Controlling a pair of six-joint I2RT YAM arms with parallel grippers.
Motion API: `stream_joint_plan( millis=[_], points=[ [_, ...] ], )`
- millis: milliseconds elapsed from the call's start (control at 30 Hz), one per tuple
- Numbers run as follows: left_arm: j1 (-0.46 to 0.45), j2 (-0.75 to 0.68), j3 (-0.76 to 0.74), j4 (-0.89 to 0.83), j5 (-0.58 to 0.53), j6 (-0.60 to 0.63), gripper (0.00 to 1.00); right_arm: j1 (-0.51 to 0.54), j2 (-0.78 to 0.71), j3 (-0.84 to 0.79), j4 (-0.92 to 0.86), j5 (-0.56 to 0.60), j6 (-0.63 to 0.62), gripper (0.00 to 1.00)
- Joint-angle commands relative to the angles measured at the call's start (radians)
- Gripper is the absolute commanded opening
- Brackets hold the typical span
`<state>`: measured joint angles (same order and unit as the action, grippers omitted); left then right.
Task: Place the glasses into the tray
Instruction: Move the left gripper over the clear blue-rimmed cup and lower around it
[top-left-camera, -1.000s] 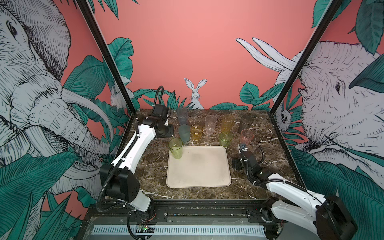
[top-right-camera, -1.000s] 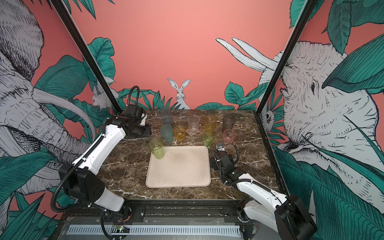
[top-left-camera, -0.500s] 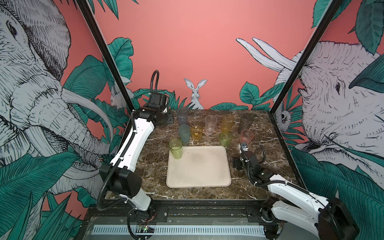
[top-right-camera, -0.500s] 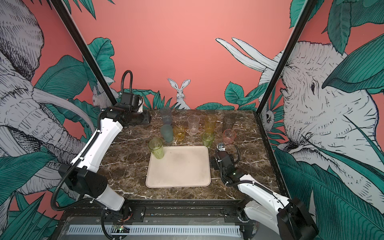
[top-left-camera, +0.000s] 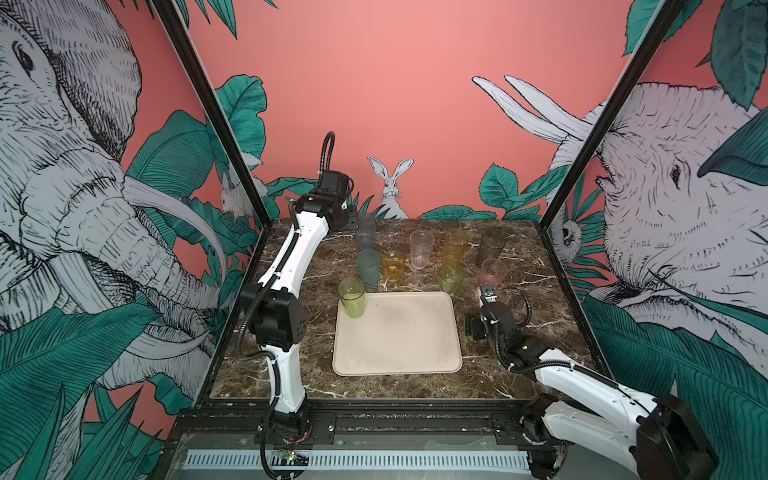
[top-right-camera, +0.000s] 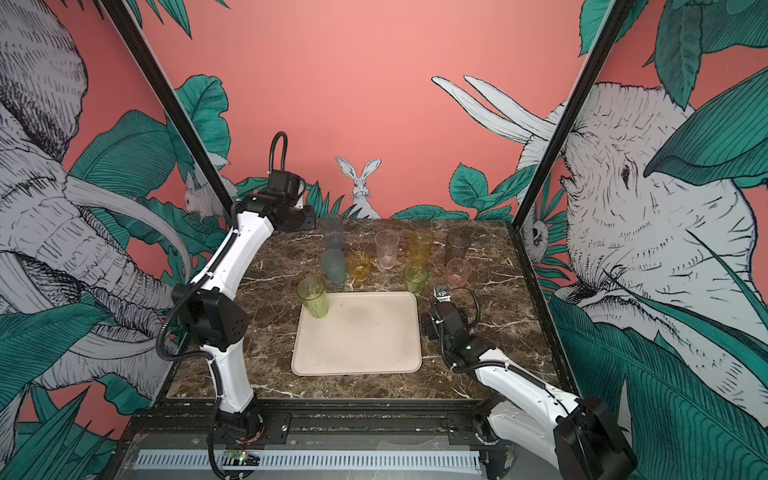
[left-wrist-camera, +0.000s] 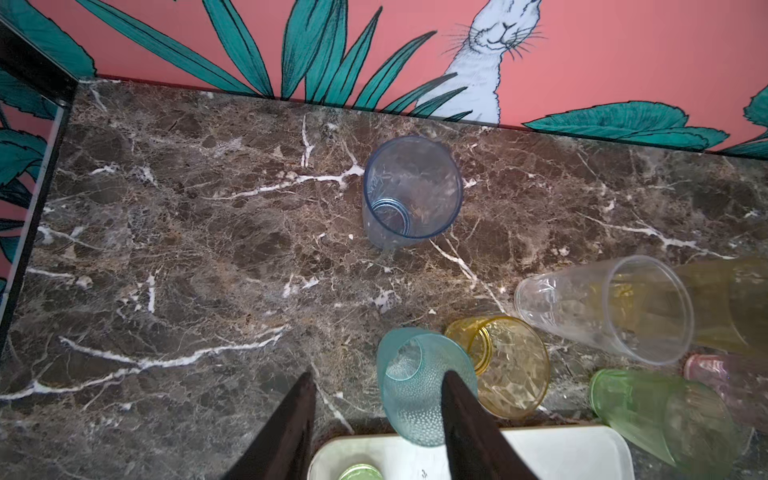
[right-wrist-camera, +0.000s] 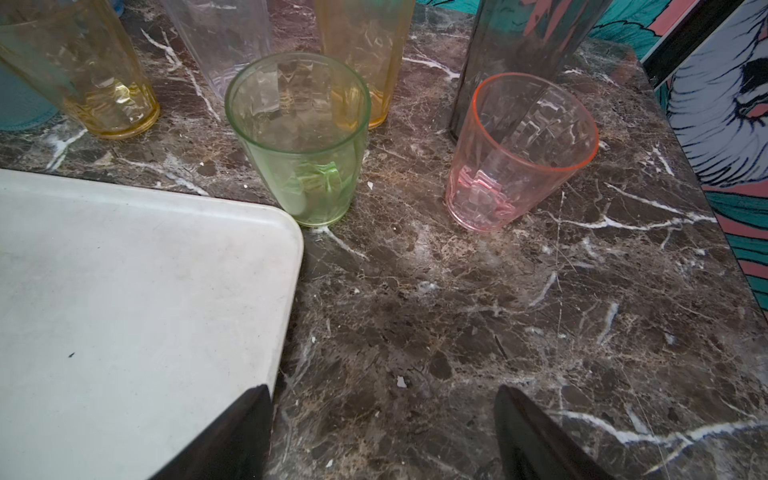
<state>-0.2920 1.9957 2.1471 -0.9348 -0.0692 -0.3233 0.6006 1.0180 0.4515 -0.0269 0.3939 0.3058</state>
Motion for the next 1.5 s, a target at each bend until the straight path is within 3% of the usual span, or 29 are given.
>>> stream_joint_plan(
  millis=[0, 200, 633, 1233, 1467],
  points=[
    [-0.002, 0.034, 0.076, -0.031, -0.021, 0.024, 0.52, -0.005, -0.002, -0.009, 0.018, 0.025, -0.004, 0.86],
    [0.003, 0.134, 0.172, -0.048, -0.045, 0.029, 0.57, -0.005, -0.001, -0.010, 0.019, 0.022, -0.004, 0.87],
    [0.023, 0.322, 0.320, 0.000, -0.019, -0.014, 0.58, -0.005, 0.007, -0.011, 0.027, 0.011, -0.005, 0.87],
    [0.037, 0.432, 0.409, 0.098, -0.023, -0.092, 0.55, -0.005, 0.011, -0.006, 0.023, 0.028, -0.009, 0.87],
    [0.054, 0.465, 0.409, 0.116, 0.032, -0.131, 0.52, -0.005, -0.004, -0.009, 0.018, 0.043, -0.011, 0.87]
  ],
)
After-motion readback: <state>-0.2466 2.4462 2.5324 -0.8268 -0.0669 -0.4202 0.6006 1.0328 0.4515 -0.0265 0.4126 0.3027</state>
